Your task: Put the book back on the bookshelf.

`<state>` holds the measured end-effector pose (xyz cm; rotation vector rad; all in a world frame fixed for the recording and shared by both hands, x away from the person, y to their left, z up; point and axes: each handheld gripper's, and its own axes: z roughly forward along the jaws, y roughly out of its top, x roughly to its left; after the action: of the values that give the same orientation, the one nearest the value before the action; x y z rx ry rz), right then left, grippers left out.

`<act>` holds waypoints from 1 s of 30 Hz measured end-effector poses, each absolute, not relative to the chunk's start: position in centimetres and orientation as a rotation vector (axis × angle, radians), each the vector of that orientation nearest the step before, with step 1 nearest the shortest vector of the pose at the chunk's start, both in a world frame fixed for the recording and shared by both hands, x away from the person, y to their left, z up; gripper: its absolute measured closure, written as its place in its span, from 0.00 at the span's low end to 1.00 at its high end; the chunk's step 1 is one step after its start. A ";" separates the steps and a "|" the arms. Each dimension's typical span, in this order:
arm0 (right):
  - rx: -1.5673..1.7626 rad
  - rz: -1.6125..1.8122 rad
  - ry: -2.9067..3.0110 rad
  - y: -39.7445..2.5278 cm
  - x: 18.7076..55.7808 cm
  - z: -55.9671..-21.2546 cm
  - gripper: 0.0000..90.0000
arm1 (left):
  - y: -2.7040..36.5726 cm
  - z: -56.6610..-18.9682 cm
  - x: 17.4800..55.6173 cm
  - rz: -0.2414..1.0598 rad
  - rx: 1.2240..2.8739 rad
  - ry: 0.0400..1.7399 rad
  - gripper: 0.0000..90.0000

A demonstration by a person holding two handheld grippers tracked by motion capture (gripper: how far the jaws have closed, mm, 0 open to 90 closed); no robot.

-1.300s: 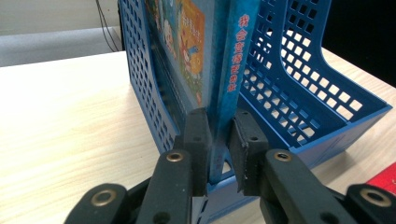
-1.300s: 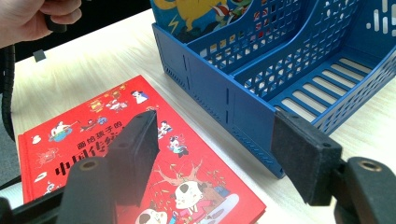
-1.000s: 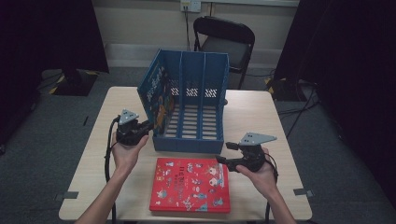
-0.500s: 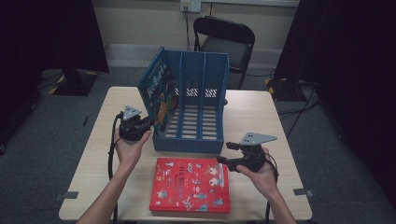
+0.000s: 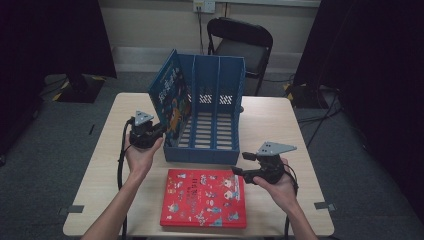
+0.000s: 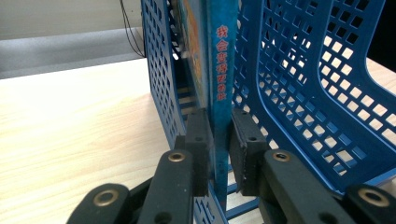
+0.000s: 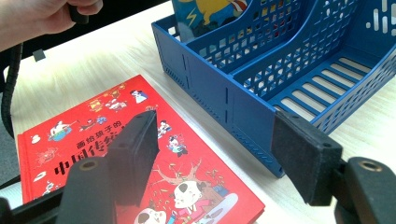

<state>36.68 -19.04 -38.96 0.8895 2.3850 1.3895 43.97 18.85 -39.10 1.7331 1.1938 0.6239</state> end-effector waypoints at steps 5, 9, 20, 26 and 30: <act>0.886 1.389 2.389 -18.9 36.6 -39.0 0.36 | 19.0 -39.2 44.0 0.614 1.731 1.185 0.88; 0.885 1.386 2.392 -18.9 36.7 -39.1 0.36 | 19.1 -39.2 44.2 0.603 1.727 1.185 0.88; 0.884 1.383 2.397 -18.8 36.7 -39.2 0.36 | 19.1 -39.1 44.5 0.589 1.723 1.179 0.85; 0.894 1.385 2.392 -18.9 36.7 -39.3 0.36 | 19.7 -38.6 43.7 0.559 1.701 1.164 0.78; 0.900 1.380 2.394 -19.0 36.7 -39.4 0.36 | 20.6 -38.8 42.7 0.504 1.708 1.124 0.74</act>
<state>36.70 -18.98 -39.41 0.8997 2.3938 1.3803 42.67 20.56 -38.84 1.7076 1.1237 0.5037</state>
